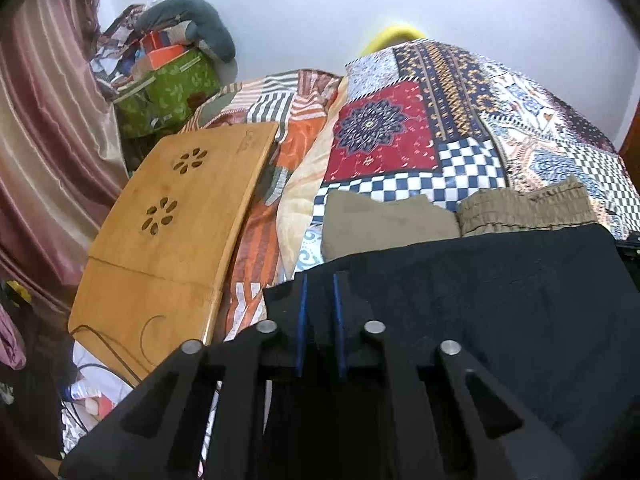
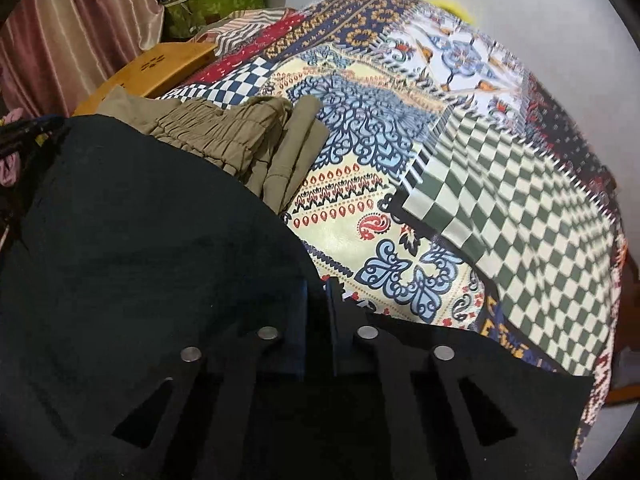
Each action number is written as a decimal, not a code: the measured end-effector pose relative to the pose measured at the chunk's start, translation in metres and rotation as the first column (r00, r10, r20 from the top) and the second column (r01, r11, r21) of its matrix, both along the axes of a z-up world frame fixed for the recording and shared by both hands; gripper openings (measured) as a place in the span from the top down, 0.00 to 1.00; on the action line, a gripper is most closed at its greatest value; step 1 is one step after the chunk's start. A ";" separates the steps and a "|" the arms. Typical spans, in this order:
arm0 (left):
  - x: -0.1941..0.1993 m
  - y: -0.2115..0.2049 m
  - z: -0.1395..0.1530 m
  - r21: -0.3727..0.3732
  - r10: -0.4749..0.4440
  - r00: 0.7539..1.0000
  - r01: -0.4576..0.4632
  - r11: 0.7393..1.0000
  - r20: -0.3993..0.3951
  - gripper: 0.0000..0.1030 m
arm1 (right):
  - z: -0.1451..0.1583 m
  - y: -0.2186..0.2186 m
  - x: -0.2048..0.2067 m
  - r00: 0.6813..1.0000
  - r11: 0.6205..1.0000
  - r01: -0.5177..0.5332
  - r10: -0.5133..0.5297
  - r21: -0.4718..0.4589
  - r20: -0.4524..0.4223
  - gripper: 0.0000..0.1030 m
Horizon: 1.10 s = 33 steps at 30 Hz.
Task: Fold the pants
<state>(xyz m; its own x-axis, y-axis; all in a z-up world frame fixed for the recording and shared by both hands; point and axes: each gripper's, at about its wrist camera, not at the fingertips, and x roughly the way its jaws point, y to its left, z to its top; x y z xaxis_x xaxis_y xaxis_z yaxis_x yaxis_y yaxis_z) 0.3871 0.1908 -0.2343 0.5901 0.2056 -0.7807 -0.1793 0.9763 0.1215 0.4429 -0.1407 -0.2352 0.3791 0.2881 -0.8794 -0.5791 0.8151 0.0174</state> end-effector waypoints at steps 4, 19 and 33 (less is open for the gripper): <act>-0.008 -0.008 0.017 0.029 -0.016 0.999 0.015 0.999 0.035 0.95 | 0.020 -0.010 -0.006 0.998 0.998 0.042 -0.044 0.042 0.055 0.96; -0.071 -0.005 0.080 -0.001 -0.013 0.993 0.014 1.000 0.119 0.99 | 0.100 -0.029 -0.074 0.980 0.992 0.016 -0.040 0.127 0.194 0.96; -0.015 0.009 0.000 -0.086 0.009 0.997 -0.016 0.996 -0.072 0.38 | 0.065 -0.040 -0.057 0.991 0.990 0.061 -0.076 0.126 0.114 0.96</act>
